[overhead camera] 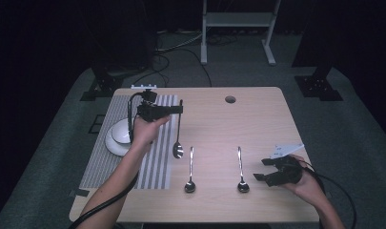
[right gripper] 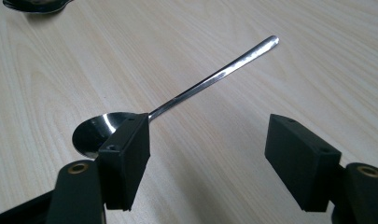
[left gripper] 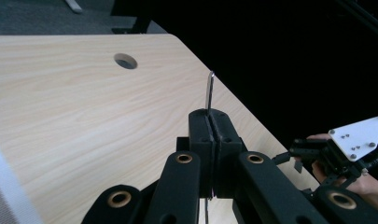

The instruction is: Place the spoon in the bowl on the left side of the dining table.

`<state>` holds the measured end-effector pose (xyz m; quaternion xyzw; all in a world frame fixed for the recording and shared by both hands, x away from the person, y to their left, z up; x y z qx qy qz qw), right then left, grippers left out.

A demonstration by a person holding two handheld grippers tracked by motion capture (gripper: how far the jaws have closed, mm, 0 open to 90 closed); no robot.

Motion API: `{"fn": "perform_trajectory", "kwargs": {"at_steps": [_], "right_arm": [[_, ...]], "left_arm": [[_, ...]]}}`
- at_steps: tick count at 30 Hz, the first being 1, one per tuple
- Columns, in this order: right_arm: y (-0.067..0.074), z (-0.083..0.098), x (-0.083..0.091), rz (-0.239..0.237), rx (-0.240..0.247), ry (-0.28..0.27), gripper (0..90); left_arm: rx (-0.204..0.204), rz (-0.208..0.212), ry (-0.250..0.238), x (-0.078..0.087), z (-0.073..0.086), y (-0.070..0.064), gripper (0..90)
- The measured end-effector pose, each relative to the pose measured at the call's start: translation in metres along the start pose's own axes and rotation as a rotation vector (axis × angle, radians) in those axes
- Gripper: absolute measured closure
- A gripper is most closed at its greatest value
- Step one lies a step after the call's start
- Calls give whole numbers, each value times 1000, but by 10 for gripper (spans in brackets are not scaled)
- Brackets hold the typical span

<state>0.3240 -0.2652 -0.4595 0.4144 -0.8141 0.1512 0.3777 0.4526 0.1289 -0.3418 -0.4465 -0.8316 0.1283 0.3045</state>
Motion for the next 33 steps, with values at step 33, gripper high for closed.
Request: {"fn": "perform_trajectory", "kwargs": {"at_steps": [33], "right_arm": [[-3, 3, 5, 1, -26, -1, 290]], "left_arm": [[53, -145, -110, 68, -18, 44, 894]]}}
Point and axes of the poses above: each handheld gripper's, and its own axes: x roughly backward along the jaws, z roughly out of its underside, y roughly to its left, the point moved 3 cm from there along -x, roughly forward along the jaws, and after that the axes turned 1 degree about -z, right-handed, at the moved point
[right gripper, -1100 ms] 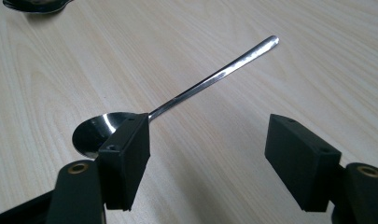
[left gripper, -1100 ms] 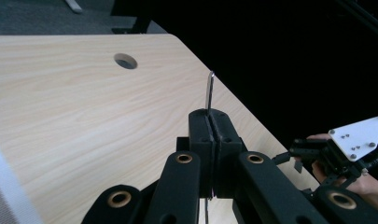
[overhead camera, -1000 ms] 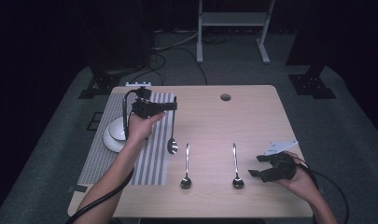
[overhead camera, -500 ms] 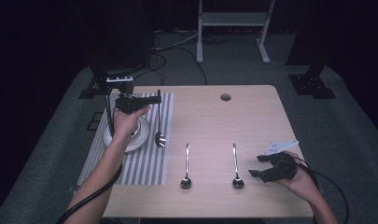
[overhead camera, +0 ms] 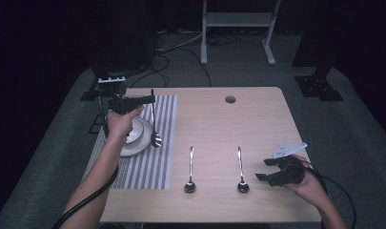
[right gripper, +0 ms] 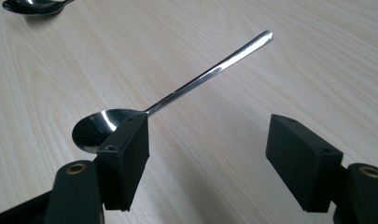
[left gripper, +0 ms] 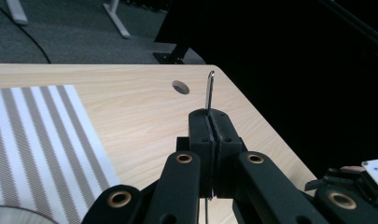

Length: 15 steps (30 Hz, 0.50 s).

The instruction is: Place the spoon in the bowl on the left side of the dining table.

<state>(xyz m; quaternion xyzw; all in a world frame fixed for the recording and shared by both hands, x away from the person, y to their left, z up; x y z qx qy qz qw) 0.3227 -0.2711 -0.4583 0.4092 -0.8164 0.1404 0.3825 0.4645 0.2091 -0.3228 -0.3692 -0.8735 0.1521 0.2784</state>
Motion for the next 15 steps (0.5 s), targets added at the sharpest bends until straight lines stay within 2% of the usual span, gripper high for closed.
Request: {"fn": "perform_trajectory", "kwargs": {"at_steps": [15], "right_arm": [[0, -1, 3, 3, 2, 2, 290]], "left_arm": [[48, -66, -37, 20, -4, 25, 893]]}}
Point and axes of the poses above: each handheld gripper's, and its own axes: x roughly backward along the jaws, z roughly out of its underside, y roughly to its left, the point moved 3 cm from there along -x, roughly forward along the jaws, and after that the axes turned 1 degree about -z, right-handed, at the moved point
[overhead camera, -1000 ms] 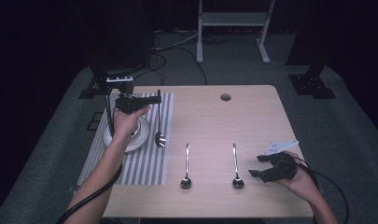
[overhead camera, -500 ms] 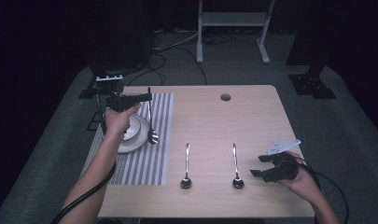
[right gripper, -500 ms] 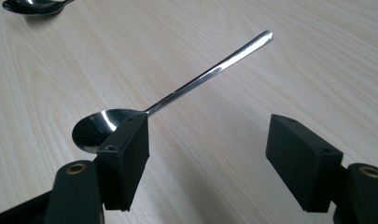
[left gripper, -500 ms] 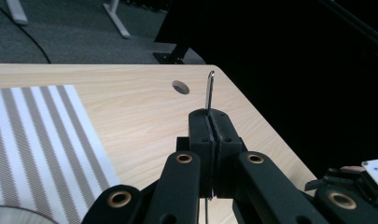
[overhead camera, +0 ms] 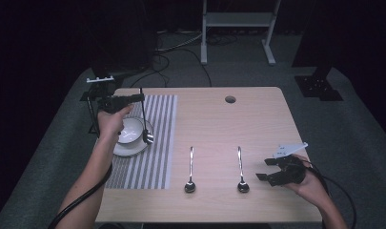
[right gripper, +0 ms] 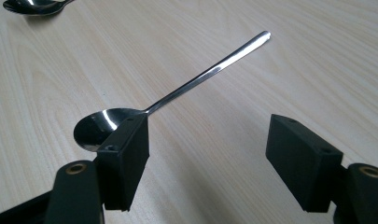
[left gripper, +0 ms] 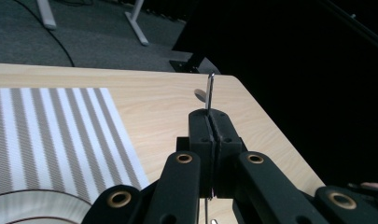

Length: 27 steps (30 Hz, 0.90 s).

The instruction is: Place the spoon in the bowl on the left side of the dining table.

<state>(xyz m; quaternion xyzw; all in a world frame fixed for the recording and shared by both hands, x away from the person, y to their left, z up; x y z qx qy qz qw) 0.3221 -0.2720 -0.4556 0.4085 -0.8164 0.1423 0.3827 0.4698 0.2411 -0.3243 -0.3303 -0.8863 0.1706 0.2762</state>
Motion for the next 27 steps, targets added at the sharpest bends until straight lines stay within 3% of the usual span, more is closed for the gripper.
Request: {"fn": "perform_trajectory", "kwargs": {"at_steps": [15, 27], "right_arm": [[1, -1, 3, 2, 2, -4, 290], [1, 0, 4, 1, 4, -5, 290]], "left_arm": [[39, -80, -48, 15, -6, 26, 893], [52, -118, -59, 14, -7, 36, 893]]}}
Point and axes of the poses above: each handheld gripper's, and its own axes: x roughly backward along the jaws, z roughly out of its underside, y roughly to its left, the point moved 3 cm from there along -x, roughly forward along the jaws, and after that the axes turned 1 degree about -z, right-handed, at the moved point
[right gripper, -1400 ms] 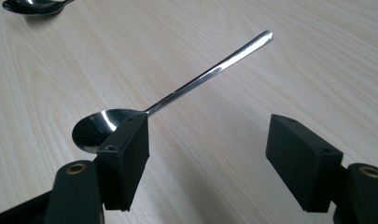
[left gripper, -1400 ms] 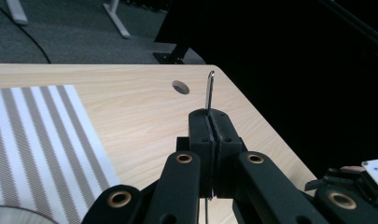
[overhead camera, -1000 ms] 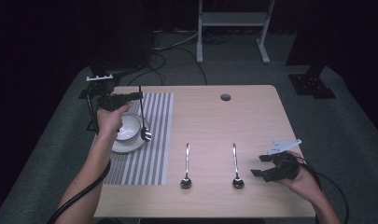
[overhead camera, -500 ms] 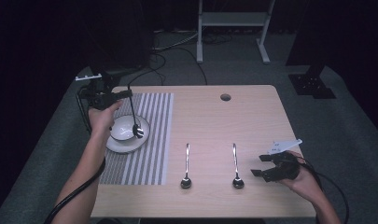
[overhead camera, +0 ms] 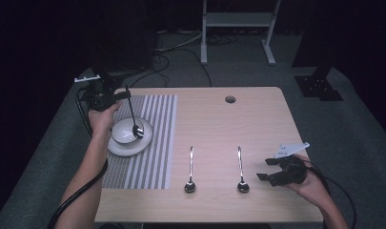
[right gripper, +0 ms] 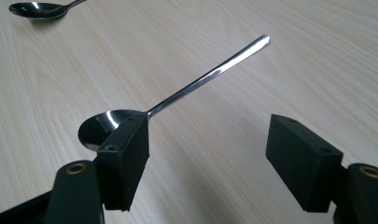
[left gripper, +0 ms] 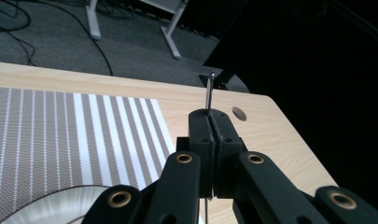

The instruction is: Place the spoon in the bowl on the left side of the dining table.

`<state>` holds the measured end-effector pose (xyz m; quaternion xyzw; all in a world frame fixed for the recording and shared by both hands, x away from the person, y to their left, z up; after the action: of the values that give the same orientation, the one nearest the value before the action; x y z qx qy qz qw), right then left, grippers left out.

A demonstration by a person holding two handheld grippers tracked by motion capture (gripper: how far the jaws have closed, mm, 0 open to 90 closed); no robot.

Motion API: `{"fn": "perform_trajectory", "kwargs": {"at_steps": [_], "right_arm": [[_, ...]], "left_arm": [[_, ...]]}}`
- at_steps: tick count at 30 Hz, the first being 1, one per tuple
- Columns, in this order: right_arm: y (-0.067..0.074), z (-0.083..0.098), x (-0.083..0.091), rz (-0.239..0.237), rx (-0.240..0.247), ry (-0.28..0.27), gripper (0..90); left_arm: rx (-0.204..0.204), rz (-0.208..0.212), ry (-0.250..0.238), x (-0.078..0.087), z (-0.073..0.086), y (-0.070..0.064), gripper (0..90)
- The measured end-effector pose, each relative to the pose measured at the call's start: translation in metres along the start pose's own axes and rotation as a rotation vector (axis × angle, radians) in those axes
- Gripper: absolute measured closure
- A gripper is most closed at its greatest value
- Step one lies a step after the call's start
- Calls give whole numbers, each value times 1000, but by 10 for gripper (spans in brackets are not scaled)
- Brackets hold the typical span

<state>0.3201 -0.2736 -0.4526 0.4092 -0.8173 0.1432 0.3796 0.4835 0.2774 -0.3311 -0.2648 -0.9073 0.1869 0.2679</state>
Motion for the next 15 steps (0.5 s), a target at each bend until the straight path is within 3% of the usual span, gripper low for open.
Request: {"fn": "perform_trajectory", "kwargs": {"at_steps": [7, 15], "right_arm": [[-1, 2, 4, 6, -7, -2, 290], [-3, 3, 4, 8, -9, 1, 290]], "left_arm": [[-2, -39, -15, 2, -4, 8, 892], [24, -83, -39, 8, -2, 21, 892]]}}
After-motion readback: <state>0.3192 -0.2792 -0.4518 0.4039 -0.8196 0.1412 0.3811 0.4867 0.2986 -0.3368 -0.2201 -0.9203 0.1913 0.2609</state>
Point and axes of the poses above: each handheld gripper's, and its own axes: x roughly backward along the jaws, z roughly out of its underside, y roughly to its left, the point moved 3 cm from there along -x, roughly forward along the jaws, and after that the axes turned 1 degree about -z, right-handed, at the moved point
